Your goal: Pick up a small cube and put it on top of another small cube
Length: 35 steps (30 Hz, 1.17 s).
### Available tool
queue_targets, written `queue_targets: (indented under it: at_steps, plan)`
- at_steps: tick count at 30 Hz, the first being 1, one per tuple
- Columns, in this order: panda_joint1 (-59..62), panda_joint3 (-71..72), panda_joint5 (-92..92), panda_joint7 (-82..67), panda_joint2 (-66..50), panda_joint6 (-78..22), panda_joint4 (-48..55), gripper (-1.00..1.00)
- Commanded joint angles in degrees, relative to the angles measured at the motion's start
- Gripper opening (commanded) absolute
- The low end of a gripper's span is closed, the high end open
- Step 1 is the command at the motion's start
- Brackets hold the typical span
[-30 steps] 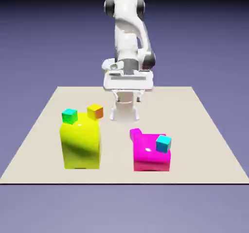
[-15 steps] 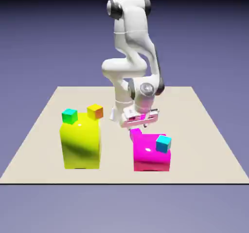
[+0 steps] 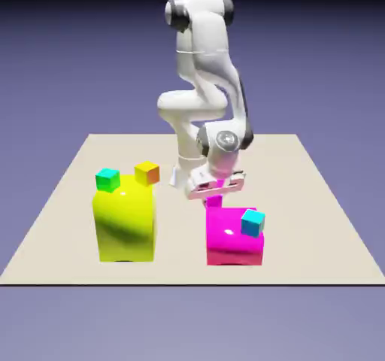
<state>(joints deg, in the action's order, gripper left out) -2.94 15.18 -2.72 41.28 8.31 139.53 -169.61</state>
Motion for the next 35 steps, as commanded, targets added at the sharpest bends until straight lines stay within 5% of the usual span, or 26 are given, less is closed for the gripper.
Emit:
queue_targets:
  at_steps: [1, 24, 27, 32, 33, 35]
  plan:
    - [0.7, 0.6, 0.2, 0.7, 2.1, 0.0, 0.8, -1.00]
    - [-7.1, -44.1, 23.3, -36.9, 4.2, -38.7, 46.5, -1.00]
    - [-8.7, -48.1, 24.7, -40.4, 0.9, -41.3, 48.2, -1.00]
    - [-7.4, -50.0, 25.8, -39.7, -0.8, -31.1, 39.9, -1.00]
    - [-7.4, -50.0, 25.8, -39.7, -0.8, -31.1, 39.9, 1.00]
    - [-7.7, -49.5, 25.5, -39.8, -0.4, -33.6, 41.9, 1.00]
